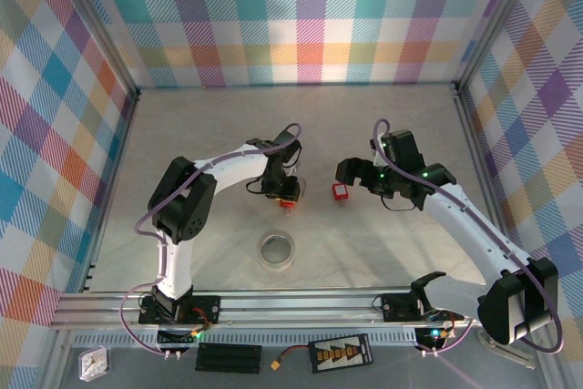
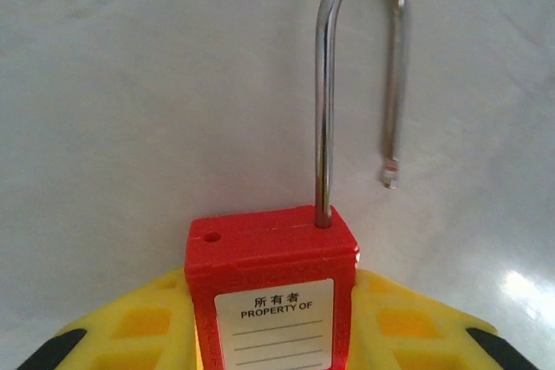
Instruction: Unlock with the key
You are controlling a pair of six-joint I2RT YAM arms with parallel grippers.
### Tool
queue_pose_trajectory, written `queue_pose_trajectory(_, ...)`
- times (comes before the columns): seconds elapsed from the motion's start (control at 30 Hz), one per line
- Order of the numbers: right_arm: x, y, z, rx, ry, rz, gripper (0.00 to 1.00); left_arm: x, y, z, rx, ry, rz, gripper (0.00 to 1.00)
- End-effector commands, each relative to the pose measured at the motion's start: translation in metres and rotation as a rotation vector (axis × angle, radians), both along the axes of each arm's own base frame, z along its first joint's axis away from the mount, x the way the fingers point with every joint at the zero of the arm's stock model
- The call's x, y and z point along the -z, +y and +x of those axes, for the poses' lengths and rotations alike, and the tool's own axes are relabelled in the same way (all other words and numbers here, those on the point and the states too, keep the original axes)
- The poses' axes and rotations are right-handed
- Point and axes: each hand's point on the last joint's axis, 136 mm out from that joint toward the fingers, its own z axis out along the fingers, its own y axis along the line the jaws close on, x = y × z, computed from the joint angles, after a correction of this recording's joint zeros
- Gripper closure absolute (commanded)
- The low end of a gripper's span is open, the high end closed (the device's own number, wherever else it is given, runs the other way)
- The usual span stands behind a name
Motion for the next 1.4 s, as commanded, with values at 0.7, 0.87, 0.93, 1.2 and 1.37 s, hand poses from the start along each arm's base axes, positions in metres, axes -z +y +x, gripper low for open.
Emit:
queue_pose_trajectory(0.7, -0.008, -0.139, 0.014, 0.308, -0.268, -0.568, 0.01, -0.193, 0.133, 0.038, -0.552, -0.757, -0.064, 0.0)
queue_pose_trajectory(0.87, 0.008, -0.183, 0.036, 0.472, -0.464, -0.61, 0.01, -0.182, 0.254, 0.015, -0.713, -1.045, 0.184, 0.0)
queue_pose_trajectory(0.93, 0.015, -0.185, 0.046, 0.466, -0.611, -0.577, 0.01, -0.163, 0.28, 0.011, -0.707, -1.09, 0.239, 0.0)
queue_pose_trajectory(1.2, 0.047, -0.17, 0.069, 0.404, -0.841, -0.522, 0.01, -0.099, 0.285, 0.039, -0.584, -1.255, 0.179, 0.0)
queue_pose_trajectory(1.37, 0.077, -0.149, 0.103, 0.266, -0.83, -0.521, 0.01, -0.061, 0.258, 0.066, -0.441, -1.196, 0.1, 0.0)
